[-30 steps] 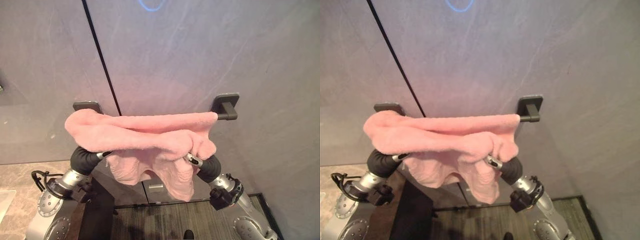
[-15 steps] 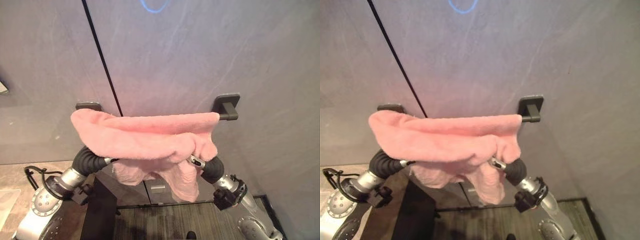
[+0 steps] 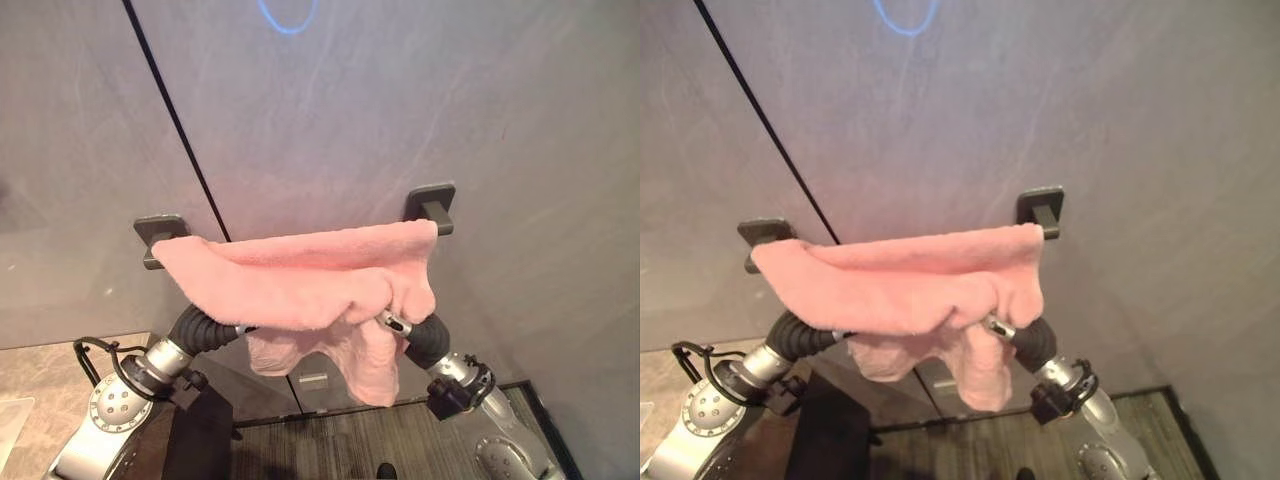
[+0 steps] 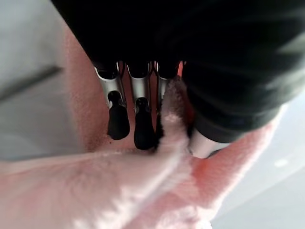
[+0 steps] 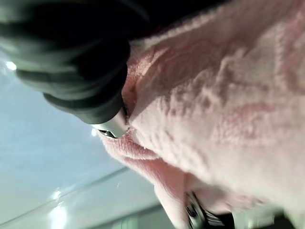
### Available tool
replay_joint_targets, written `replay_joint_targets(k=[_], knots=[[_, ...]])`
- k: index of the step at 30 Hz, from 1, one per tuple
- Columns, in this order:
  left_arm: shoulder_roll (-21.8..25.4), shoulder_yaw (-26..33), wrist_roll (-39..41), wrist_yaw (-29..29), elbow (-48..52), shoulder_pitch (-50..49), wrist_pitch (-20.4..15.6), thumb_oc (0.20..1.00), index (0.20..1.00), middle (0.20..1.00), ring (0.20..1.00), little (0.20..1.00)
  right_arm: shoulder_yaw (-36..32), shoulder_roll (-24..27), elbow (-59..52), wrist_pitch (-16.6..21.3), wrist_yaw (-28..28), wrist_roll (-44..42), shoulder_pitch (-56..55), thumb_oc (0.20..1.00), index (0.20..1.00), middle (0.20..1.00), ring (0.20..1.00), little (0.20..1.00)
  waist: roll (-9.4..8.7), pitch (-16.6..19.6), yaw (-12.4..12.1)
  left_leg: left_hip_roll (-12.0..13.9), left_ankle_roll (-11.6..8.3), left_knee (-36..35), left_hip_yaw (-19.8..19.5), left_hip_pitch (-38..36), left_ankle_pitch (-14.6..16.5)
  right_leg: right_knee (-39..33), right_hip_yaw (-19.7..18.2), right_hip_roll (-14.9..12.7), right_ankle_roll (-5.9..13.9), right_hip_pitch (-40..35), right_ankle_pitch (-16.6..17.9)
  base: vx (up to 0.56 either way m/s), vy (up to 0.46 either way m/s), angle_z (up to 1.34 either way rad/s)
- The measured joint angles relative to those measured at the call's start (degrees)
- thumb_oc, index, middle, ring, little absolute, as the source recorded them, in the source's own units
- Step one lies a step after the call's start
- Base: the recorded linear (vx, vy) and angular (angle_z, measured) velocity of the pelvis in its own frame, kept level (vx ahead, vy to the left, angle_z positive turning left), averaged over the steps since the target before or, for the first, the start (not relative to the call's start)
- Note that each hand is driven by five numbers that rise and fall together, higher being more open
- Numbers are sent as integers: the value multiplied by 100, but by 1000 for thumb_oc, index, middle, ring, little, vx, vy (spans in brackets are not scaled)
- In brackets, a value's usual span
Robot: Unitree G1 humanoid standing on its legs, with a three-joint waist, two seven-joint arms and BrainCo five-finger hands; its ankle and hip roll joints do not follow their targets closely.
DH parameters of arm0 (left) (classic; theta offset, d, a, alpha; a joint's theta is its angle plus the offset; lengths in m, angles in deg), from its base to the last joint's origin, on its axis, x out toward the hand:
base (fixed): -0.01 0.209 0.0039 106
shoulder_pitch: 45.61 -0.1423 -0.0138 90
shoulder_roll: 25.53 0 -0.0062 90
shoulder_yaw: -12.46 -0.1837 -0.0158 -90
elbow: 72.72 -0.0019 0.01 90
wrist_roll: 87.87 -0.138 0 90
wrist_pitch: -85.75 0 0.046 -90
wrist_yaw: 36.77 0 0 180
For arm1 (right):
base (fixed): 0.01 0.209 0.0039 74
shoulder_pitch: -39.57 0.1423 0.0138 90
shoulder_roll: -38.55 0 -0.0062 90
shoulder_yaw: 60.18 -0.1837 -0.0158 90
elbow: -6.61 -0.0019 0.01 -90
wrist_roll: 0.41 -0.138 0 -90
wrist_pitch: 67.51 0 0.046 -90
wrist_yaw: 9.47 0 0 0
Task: Put brush and paste in cup on sink, flatten towel.
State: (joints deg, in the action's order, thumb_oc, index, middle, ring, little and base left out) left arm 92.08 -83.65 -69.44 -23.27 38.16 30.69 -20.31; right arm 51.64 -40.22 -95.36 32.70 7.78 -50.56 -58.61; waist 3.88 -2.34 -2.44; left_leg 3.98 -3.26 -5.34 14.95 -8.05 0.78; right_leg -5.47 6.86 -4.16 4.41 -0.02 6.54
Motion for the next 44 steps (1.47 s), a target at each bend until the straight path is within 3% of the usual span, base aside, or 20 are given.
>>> replay_joint_targets(k=[3,10,11,13,14,15,16,17,19,21,29,33,38,44], knots=[[-116,-258,-14,1,-568,18,2,200,200,200,200,200,23,69,358,-19,-51,402,-49,200,200,200,200,200,38,10,16,-1,-1,0,6,-4,2,0,-1,-2,-1,-1,-3,0,0,0],[-392,-499,-894,-78,-1635,-111,250,200,200,200,200,200,223,-43,1312,-170,-215,1060,-34,200,200,200,200,200,8,3,14,10,-1,-22,7,-6,3,-1,-2,10,-6,-4,-6,0,0,0],[-396,-528,-951,-86,-1684,-118,246,285,285,285,285,285,237,-58,1350,-180,-224,1064,-34,200,200,200,200,200,4,5,11,9,-1,-24,7,-4,3,-1,-1,8,-6,-4,-6,0,0,0],[-630,-559,-1027,-149,-2124,-89,200,347,347,347,347,347,248,-211,1675,-171,-228,1246,59,200,200,200,200,200,8,25,11,8,-1,-23,7,-14,3,-1,0,6,-5,-14,-5,0,0,0],[-759,-569,-1124,-213,-2365,15,168,533,533,533,533,533,265,-283,1861,-171,-239,1305,127,269,269,269,269,269,11,52,13,9,-1,-22,6,-20,3,-1,-1,7,-5,-19,-6,0,0,0],[-882,-602,-1521,-330,-2641,180,271,639,639,639,639,639,296,-408,2110,-163,-319,1391,267,448,448,448,448,448,9,77,-8,10,0,-24,2,-20,2,-1,5,7,-7,-29,-7,0,0,0],[-883,-612,-1732,-341,-2737,193,299,947,947,947,947,947,307,-486,2267,-151,-342,1395,369,1000,1000,1000,1000,1000,6,83,-11,13,0,-24,0,-10,2,-1,6,9,-7,-30,-6,-32,-25,-1],[-916,-652,-2057,-351,-3075,203,393,1000,1000,1000,1000,1000,299,-628,2545,-154,-398,1401,550,1000,1000,1000,1000,1000,5,100,13,18,0,-22,3,-32,1,-1,1,13,-10,-32,-5,-38,-27,-2],[-1232,-659,-2428,-473,-3897,364,559,1000,1000,1000,1000,1000,298,-695,2963,-222,-587,1512,721,1000,1000,1000,1000,1000,11,121,14,17,-1,-24,-6,-66,3,-2,7,11,-17,-70,-13,-60,-29,2],[-1154,-825,-2924,-608,-3856,276,668,1000,1000,1000,1000,1000,311,-687,3171,-376,-725,1538,699,1000,1000,1000,1000,1000,-79,148,-59,27,2,-25,-38,36,3,0,49,16,-51,-19,-33,-61,-27,10],[-1200,-827,-3068,-857,-3823,186,669,1000,1000,1000,1000,1000,311,-730,3372,-429,-858,1499,618,1000,1000,1000,1000,1000,-104,147,-66,26,-6,-19,-180,95,-6,-1,164,5,-46,-4,-37,-2,-5,9],[-1316,-850,-3066,-890,-4264,292,661,1000,1000,1000,1000,1000,165,-783,3886,-423,-986,1519,603,1000,1000,1000,1000,1000,-86,149,-11,28,-8,1,-171,87,-7,-1,166,5,-47,-5,-40,0,0,0],[-2083,-847,-2928,-1285,-6131,610,911,1000,1000,1000,1000,1000,-21,-855,5216,-445,-1345,2237,604,1000,1000,1000,1000,1000,-76,145,20,32,-9,0,-164,97,-5,-2,164,7,-38,3,-64,0,0,0],[-2880,-808,-2133,-1652,-7956,927,1047,1000,1000,1000,1000,1000,-34,-997,6910,-609,-1604,3048,756,1000,1000,1000,1000,1000,-94,153,10,38,-8,0,-181,107,-4,-1,167,13,-56,-8,-76,0,0,0]])
